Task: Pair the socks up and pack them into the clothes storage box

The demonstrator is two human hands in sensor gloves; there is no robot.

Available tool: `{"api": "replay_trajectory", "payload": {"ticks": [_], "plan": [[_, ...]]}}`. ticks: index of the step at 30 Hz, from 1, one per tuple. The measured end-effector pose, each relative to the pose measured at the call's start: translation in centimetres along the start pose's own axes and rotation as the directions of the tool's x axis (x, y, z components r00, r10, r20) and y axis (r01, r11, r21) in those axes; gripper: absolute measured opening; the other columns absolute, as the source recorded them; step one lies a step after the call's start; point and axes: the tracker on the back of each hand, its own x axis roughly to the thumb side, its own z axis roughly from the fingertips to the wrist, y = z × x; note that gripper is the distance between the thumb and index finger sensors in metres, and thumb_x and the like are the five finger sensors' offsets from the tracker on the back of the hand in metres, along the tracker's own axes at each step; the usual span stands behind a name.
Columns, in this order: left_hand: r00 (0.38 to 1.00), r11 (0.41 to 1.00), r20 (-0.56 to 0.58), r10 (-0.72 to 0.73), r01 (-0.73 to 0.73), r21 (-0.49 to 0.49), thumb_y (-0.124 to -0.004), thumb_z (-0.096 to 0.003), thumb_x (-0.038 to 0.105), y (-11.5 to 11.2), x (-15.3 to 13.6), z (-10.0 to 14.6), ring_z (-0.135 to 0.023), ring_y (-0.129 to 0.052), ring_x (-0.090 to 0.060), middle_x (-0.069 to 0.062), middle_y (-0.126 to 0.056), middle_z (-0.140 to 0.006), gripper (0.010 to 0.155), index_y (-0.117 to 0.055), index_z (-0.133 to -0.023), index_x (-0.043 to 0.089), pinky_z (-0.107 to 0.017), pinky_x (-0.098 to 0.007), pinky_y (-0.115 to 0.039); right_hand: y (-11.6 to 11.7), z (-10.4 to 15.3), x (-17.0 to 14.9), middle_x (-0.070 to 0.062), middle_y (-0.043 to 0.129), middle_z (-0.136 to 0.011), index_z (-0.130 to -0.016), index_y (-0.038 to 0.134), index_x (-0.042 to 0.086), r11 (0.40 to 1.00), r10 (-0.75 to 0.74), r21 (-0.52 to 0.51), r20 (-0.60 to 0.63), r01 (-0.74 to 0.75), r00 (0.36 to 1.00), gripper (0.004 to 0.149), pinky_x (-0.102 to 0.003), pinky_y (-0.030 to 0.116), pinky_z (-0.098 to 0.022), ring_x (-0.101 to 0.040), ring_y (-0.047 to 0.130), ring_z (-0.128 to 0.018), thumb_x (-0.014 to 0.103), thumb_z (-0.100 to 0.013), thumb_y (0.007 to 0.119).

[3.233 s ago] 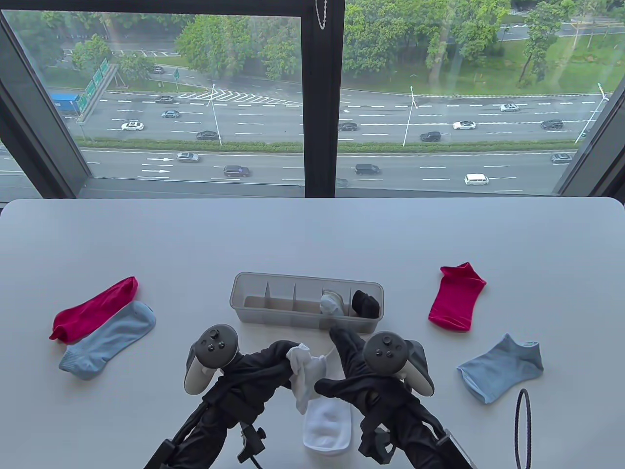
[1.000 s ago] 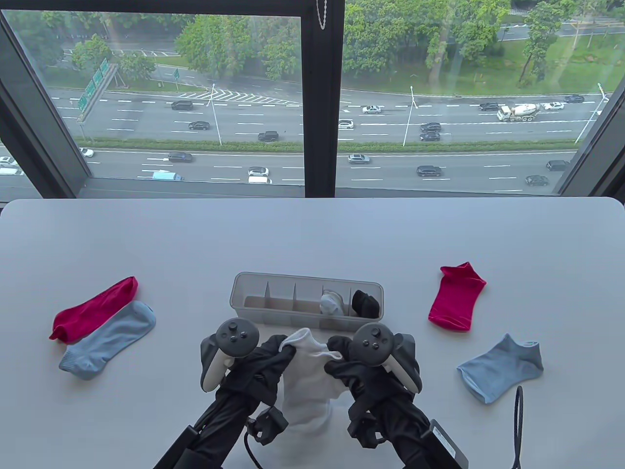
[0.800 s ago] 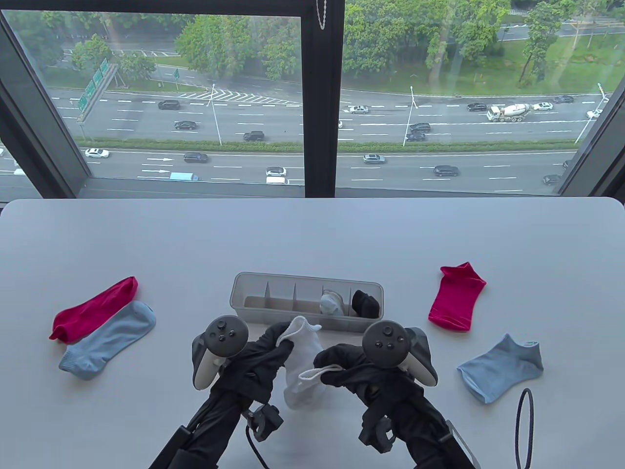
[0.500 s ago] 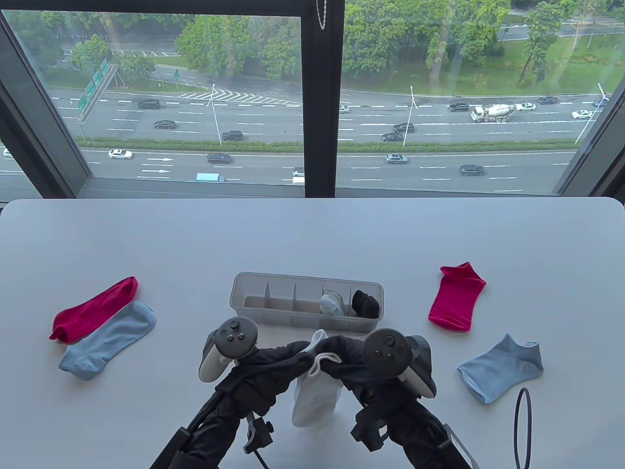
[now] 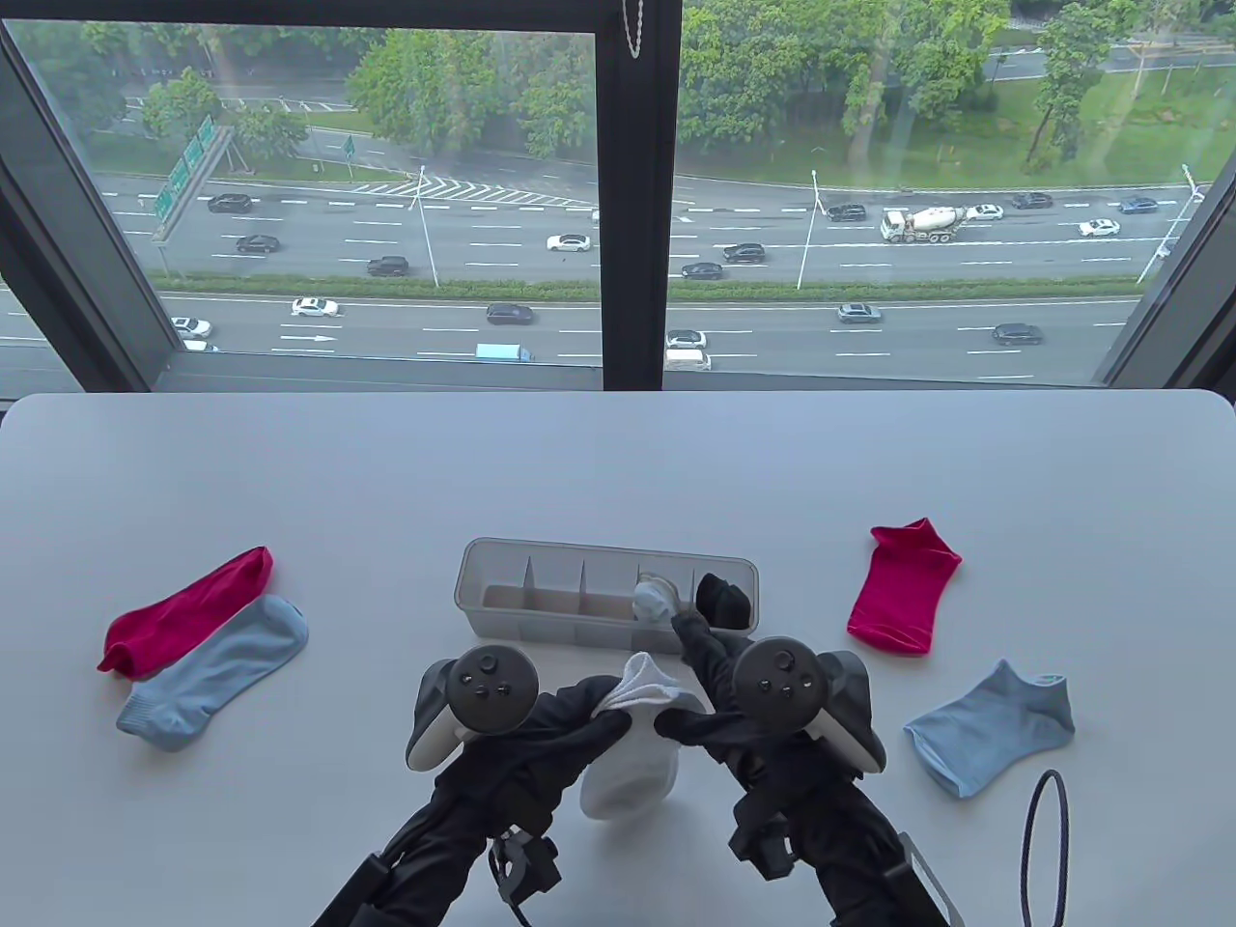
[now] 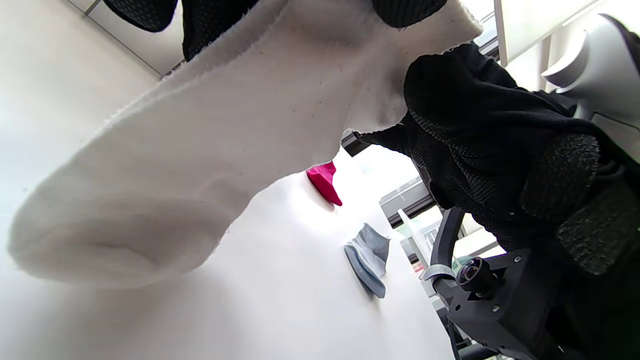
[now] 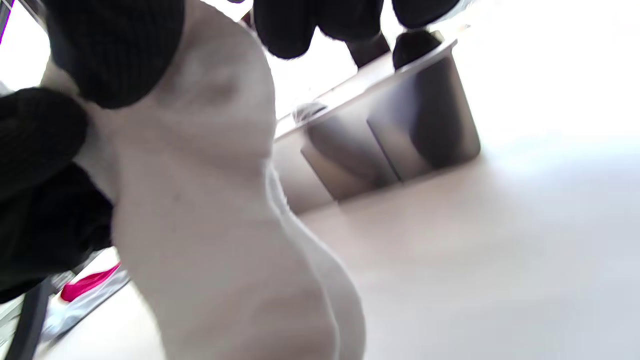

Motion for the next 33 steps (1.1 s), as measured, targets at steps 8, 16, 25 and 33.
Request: {"api": "replay_trajectory", "payload": {"ticks": [8,16,25,33], "plan": [[0.998,0.993,-0.041,-0.039,0.043,0.114,-0.062,-0.0589,0.03,0.6,0.6,0.2,-0.088,-0.08,-0.049,-0.026,-0.075,-0.1,0.05,-0.064,-0.103,0.005,-0.069,-0.068,-0.063,1.1,-0.7,-0.7,0.001,0.091,-0.088,-0.088,0.067,0.039,0.963,-0.265,-0.039,0.004,0.265,0.964,0.046,-0.05,0.068,-0.072,-0.026,0.09,-0.082,0.038,-0.045,0.083],[0.968,0.963,-0.066,0.243,-0.249,-0.101,-0.06,-0.059,0.026,1.5,0.2,0.4,-0.054,-0.102,-0.027,-0.012,-0.096,-0.069,0.045,-0.065,-0.098,0.003,-0.057,-0.055,-0.082,-0.1,0.1,0.2,-0.001,0.101,-0.061,-0.092,0.072,0.025,0.923,-0.374,-0.077,0.05,0.377,0.926,0.046,-0.047,0.076,-0.061,-0.021,0.099,-0.057,0.04,-0.048,0.078],[0.845,0.961,-0.462,-0.27,0.21,-0.178,-0.064,-0.0591,0.032,-1.3,-2.3,-0.2,-0.106,-0.023,-0.062,-0.036,-0.009,-0.114,0.077,-0.016,-0.112,0.002,-0.073,-0.078,-0.036,3.1,-1.4,-2.1,-0.017,0.067,-0.107,-0.105,0.051,0.024,0.996,0.013,-0.083,-0.214,-0.031,0.977,0.061,-0.057,0.063,-0.069,-0.043,0.065,-0.097,0.034,-0.049,0.075],[0.89,0.717,-0.25,-0.381,0.114,-0.687,-0.063,-0.0591,0.028,-5.8,-1.6,-1.0,-0.111,-0.014,-0.039,-0.009,-0.027,-0.119,0.058,-0.05,-0.11,0.005,-0.074,-0.073,-0.021,4.9,-0.7,-0.9,-0.02,0.057,-0.11,-0.101,0.06,0.028,0.965,0.15,0.22,-0.011,-0.144,0.989,0.058,-0.058,0.057,-0.071,-0.046,0.054,-0.099,0.031,-0.047,0.081]]}}
